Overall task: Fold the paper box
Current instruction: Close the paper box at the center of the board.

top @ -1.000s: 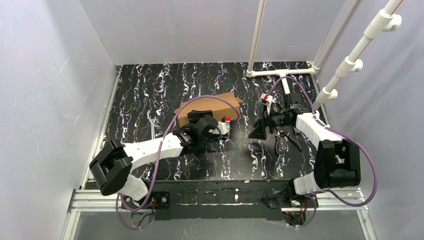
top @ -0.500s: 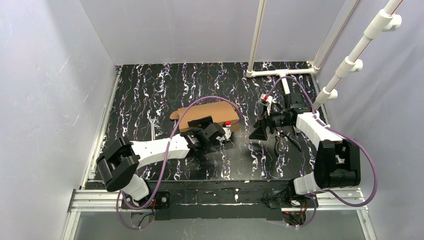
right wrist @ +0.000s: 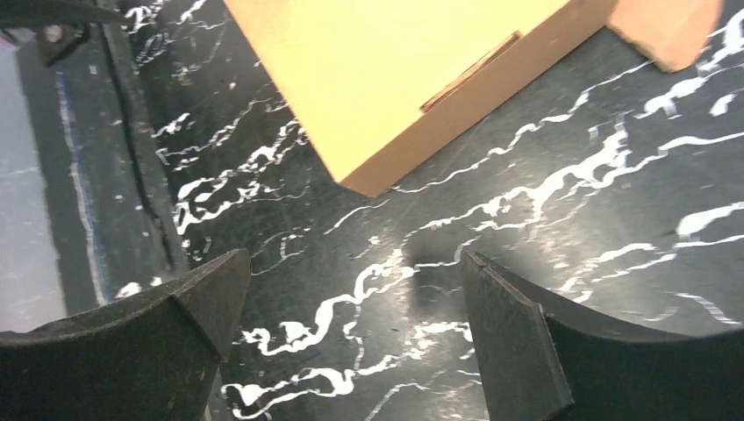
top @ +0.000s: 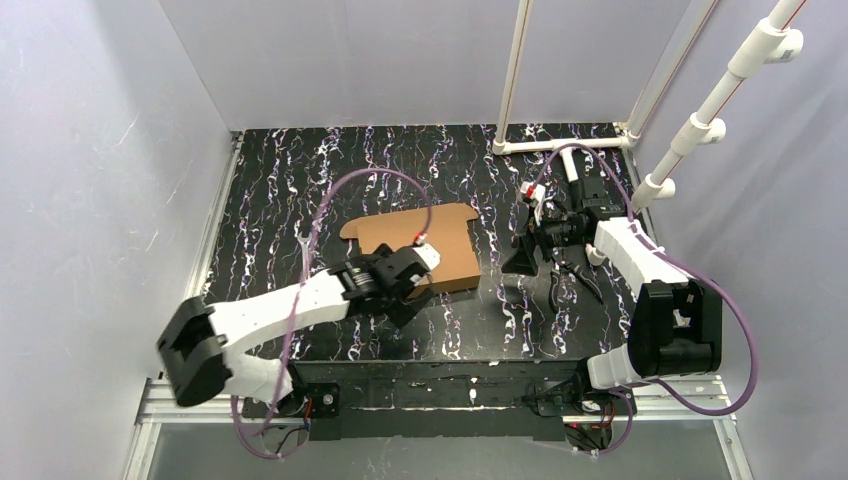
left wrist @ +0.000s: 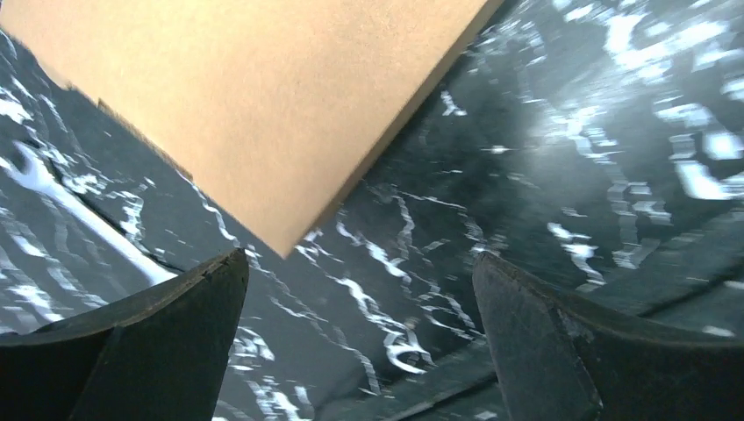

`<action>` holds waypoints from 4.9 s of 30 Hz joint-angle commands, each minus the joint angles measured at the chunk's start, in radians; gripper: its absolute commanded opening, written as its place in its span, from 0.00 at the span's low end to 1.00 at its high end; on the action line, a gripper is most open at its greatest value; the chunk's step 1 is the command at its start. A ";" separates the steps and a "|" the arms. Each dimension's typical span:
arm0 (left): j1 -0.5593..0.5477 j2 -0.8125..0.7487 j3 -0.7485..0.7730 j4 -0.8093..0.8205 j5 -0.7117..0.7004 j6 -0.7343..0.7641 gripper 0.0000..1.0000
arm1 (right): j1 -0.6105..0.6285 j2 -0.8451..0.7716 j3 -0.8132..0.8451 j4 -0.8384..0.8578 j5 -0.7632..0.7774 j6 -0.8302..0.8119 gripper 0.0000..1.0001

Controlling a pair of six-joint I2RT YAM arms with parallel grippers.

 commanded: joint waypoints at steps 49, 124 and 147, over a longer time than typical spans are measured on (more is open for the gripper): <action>0.742 0.455 0.487 0.068 0.635 -0.395 0.40 | 0.541 0.118 -0.004 0.398 0.485 0.208 0.37; 0.025 0.327 0.238 0.212 -0.168 -0.023 0.56 | 0.090 0.244 -0.270 1.142 0.601 1.142 0.85; 0.099 0.099 0.115 0.210 0.000 -0.198 0.62 | 0.161 0.402 -0.204 1.226 0.604 1.155 0.60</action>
